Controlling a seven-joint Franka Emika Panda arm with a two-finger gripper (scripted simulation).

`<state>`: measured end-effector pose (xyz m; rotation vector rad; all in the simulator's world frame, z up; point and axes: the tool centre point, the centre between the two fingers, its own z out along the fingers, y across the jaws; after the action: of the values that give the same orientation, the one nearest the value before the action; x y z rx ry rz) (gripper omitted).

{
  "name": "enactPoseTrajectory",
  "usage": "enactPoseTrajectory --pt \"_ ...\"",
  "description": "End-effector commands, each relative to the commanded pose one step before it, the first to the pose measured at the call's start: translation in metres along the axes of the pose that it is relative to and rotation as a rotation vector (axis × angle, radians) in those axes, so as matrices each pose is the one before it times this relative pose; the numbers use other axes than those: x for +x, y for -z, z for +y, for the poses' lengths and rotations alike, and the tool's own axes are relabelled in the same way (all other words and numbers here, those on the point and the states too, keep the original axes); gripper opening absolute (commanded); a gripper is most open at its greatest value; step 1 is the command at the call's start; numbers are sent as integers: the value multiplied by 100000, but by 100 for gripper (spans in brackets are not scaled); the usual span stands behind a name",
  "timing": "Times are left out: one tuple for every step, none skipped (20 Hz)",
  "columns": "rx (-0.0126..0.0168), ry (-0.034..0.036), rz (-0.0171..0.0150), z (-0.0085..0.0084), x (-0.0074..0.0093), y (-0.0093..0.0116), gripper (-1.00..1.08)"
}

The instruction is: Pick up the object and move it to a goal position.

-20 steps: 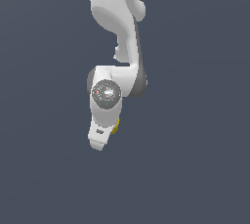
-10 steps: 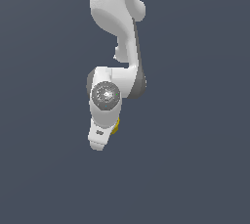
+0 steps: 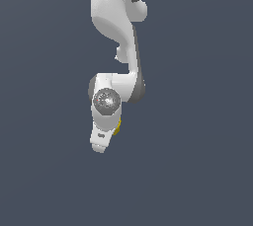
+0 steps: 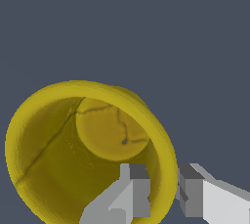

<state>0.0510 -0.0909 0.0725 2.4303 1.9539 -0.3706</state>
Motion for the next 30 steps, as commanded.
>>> enactPoseTrajectory --pt "-137 19 19 24 9 -14 -100" --pt "0 0 0 0 0 0 -100" --pt "0 0 0 0 0 0 -100" --pt "0 0 0 0 0 0 -100" --pt "0 0 0 0 0 0 -100" --pt "0 0 0 0 0 0 -100" --pt "0 0 0 0 0 0 -100" --pt "0 0 0 0 0 0 -100" --pt "0 0 0 13 -6 -2 -100" --pt "0 0 0 -14 8 20 -100" --pt "0 0 0 -41 25 61 -100" --pt "0 0 0 -69 42 101 -100" --pt "0 0 0 -97 59 142 -100" --pt "0 0 0 -126 76 184 -100" --pt "0 0 0 -154 93 227 -100" --pt "0 0 0 -184 111 270 -100" --pt "0 0 0 -214 129 314 -100" --pt "-38 47 -76 -253 193 381 -100" --pt "0 0 0 -276 166 406 -100" --pt "0 0 0 -308 186 454 -100" --pt "0 0 0 -341 206 503 -100" --pt "0 0 0 -375 227 554 -100" --pt "-2 15 -67 -412 272 605 -100" --pt "0 0 0 -447 270 662 -100" --pt "0 0 0 -486 293 720 -100" --pt "-7 20 -66 -528 345 781 -100" --pt "0 0 0 -567 343 843 -100" --pt "-7 22 -65 -609 396 903 -100" --pt "0 0 0 -639 387 954 -100" --pt "0 0 0 -654 396 978 -100"
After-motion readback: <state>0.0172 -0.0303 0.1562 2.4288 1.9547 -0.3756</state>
